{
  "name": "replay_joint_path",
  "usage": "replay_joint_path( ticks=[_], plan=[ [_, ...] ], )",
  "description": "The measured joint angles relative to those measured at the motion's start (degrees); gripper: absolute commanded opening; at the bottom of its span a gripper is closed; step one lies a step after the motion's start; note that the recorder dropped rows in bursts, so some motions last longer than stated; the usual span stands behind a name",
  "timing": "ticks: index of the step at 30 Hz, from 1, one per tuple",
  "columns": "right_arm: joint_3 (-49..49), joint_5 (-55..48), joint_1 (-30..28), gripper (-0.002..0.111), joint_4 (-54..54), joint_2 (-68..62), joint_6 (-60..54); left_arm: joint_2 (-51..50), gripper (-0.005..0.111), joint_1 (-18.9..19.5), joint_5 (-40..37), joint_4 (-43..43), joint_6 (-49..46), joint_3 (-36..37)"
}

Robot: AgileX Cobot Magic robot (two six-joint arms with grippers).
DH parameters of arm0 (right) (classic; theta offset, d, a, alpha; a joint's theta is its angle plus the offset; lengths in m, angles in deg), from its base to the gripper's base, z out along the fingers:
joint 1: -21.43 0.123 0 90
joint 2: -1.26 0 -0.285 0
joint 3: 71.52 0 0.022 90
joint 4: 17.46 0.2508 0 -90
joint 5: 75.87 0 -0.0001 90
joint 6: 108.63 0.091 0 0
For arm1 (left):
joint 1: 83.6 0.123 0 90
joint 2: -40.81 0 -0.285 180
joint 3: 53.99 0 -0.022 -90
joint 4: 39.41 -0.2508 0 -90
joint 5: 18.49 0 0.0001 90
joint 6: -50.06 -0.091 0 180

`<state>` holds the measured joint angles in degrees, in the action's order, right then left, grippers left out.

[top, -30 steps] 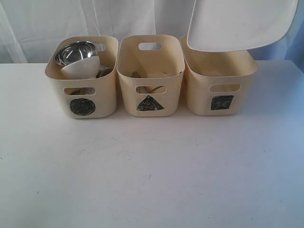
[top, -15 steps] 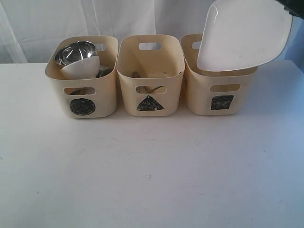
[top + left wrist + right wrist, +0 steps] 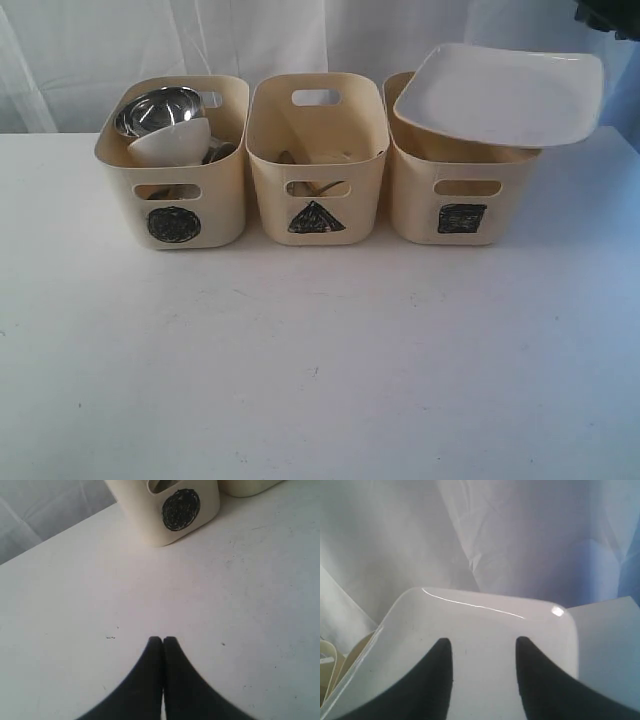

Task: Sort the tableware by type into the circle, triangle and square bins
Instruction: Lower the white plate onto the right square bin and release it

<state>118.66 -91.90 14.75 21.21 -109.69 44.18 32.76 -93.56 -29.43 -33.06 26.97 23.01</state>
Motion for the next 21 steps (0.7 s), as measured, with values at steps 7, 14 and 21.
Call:
replay_joint_path(
  ticks=[7,14,21],
  plan=[
    [3.5,-4.0,0.0,0.035,0.0,-0.1,-0.1,0.0,0.000,0.0,0.0,-0.4,0.0,0.0],
    [4.6,-11.1,3.0,0.017,0.0,-4.8,-4.8,0.0,0.000,-1.3,0.0,-1.5,0.0,0.0],
    [5.1,-8.6,5.6,0.000,-1.3,0.4,-6.3,0.0,0.000,-1.3,0.1,-1.5,0.0,0.0]
  ],
)
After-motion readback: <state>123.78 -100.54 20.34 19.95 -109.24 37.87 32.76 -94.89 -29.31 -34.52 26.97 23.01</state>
